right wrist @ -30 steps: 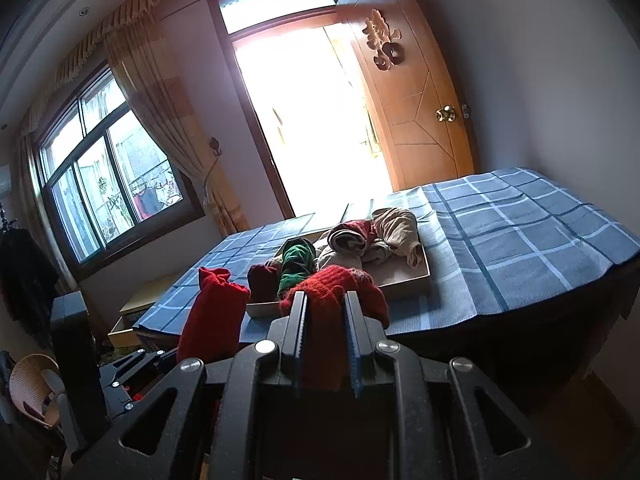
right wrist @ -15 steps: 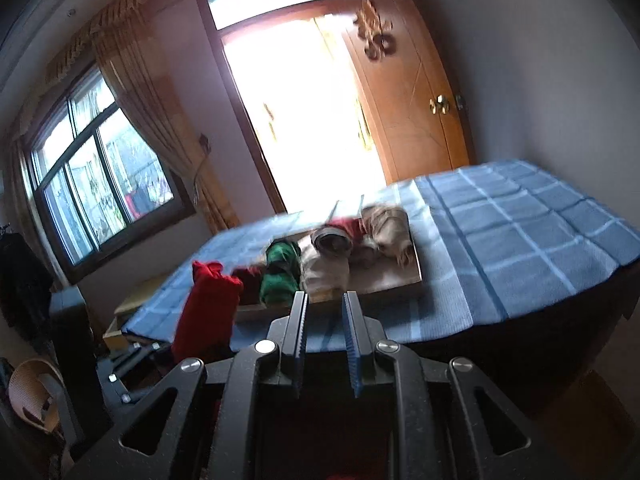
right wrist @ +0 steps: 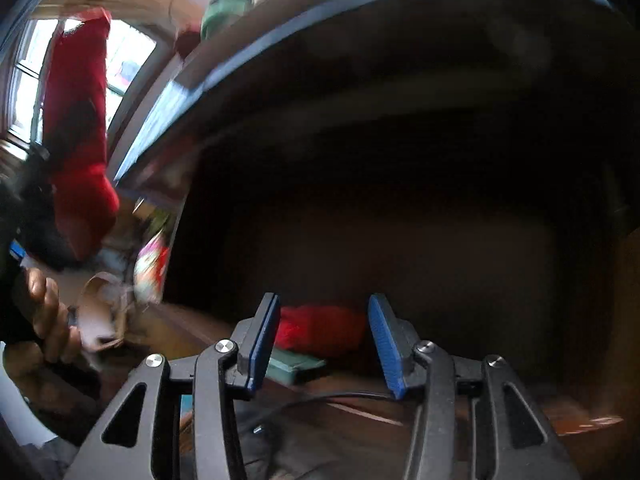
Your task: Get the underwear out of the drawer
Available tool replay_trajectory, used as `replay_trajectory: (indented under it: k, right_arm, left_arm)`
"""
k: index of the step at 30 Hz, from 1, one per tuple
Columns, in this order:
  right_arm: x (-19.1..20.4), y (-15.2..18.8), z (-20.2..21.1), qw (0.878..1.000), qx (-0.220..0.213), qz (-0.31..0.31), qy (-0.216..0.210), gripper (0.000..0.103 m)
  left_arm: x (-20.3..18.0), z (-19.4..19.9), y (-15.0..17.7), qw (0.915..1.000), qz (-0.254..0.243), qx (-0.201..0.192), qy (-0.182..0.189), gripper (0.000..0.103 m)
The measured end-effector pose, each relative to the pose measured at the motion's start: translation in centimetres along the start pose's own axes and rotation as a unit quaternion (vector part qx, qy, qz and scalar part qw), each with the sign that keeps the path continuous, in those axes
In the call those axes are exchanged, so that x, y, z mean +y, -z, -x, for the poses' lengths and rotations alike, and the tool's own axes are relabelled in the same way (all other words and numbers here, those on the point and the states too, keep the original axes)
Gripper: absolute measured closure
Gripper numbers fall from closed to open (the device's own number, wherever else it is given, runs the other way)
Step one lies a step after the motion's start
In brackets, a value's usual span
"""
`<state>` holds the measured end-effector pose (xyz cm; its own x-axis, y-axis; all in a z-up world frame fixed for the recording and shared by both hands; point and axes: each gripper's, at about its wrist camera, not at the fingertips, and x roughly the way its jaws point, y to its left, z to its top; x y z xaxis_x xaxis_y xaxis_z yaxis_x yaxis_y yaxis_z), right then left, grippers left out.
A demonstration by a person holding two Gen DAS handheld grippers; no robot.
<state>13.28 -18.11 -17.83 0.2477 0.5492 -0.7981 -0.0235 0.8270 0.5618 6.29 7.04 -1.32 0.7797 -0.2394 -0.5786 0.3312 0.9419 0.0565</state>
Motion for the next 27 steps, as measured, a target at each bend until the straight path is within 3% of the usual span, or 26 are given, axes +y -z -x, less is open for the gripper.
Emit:
replay_trajectory:
  k: [5,9,15,18,19,21,24,27]
  right_arm:
    - [1.0,-0.6,-3.6,0.997,0.072,-0.015,-0.003,0.054]
    - [1.3,-0.7,-6.2,0.992,0.118,-0.020,0.044,0.053]
    - [1.2,-0.8,-8.2,0.987,0.149,-0.025,0.058,0.047]
    - [1.0,-0.9,-8.5,0.986,0.161,-0.026,0.044,0.049]
    - [0.9,-0.8,-8.6,0.986,0.160,-0.020,0.039,0.054]
    - [0.9,-0.7,-7.9,0.988,0.151,-0.013,0.026,0.076]
    - [1.1,-1.2,-4.7,0.997,0.079,-0.016,0.002,0.078]
    - [2.2,-2.3,0.0,1.000,-0.020,-0.005,-0.012,0.078]
  left_arm:
    - [0.6,0.2,0.2,1.0000,0.003,-0.002,-0.003,0.060]
    - [1.2,0.2,0.5,0.9999,0.010,0.000,-0.001,0.060]
    - [1.7,0.2,0.6,0.9999,0.015,-0.001,-0.004,0.060]
    - [1.7,0.3,0.6,0.9999,0.015,-0.003,-0.003,0.060]
    - [1.7,0.2,0.6,0.9999,0.016,-0.003,-0.003,0.060]
    - [1.7,0.2,0.7,0.9999,0.015,-0.003,-0.004,0.060]
    - [1.6,0.0,0.4,0.9999,0.014,-0.001,-0.005,0.060]
    - [1.3,-0.1,-0.2,0.9999,0.008,-0.006,-0.005,0.060]
